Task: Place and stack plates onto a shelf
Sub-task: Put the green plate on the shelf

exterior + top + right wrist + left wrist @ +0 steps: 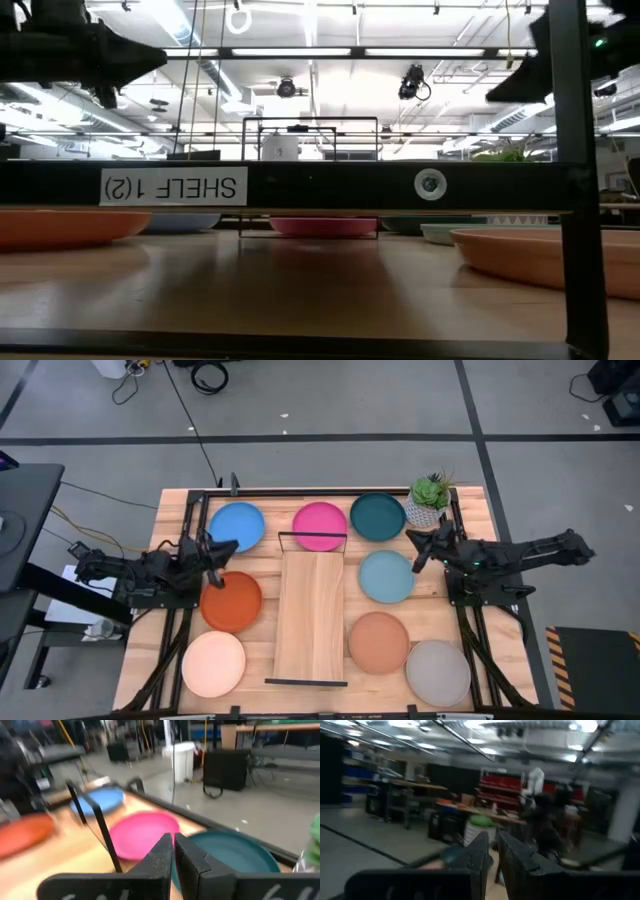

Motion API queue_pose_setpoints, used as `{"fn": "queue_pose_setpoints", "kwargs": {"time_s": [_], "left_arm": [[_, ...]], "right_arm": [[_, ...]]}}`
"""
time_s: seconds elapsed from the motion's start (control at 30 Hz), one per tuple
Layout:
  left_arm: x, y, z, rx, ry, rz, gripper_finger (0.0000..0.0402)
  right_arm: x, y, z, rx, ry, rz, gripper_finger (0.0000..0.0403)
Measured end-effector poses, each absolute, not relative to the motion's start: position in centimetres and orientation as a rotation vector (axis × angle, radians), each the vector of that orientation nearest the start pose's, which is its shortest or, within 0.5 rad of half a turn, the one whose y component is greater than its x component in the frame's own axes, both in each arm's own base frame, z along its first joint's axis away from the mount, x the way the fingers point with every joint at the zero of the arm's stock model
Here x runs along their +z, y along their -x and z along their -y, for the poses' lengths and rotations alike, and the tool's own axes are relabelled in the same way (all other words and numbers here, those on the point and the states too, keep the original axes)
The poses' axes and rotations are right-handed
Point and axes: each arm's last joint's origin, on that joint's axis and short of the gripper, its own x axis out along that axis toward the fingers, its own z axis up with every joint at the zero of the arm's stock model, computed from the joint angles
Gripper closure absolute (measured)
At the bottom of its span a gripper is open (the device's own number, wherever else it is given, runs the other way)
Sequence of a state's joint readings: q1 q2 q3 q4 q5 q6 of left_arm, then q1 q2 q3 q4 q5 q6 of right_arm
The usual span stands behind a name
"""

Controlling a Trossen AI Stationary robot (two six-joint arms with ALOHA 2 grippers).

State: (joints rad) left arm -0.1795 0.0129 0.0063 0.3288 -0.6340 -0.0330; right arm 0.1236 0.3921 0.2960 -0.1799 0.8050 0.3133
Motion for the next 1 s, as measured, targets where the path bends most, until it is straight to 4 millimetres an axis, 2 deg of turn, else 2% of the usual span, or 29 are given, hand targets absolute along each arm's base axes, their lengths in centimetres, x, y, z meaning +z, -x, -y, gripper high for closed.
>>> {"fn": "queue_pose_setpoints", "kwargs": {"time_s": [0.17,0.43,0.67,0.83,1.0], "left_arm": [[20.2,-8.7,-0.1,0.418,0.171,0.385,0.0351],[20.7,-9.2,0.0,0.405,0.178,0.26,0.0351],[21.3,-10.5,0.4,0.358,0.152,0.164,0.0351],[21.5,-11.4,0.6,0.361,0.116,0.098,0.0351],[21.1,-12.0,0.7,0.363,0.098,0.051,0.0351]], "right_arm": [[19.8,-13.2,2.0,-0.692,-0.193,-0.321,0.0371],[17.2,-15.1,4.5,-0.71,-0.224,-0.532,0.0349],[17.4,-17.5,6.3,-0.708,-0.181,-0.669,0.0291],[17.4,-20.2,7.8,-0.684,-0.127,-0.791,0.0242],[16.5,-23.1,9.1,-0.629,-0.054,-0.92,0.0217]]}}
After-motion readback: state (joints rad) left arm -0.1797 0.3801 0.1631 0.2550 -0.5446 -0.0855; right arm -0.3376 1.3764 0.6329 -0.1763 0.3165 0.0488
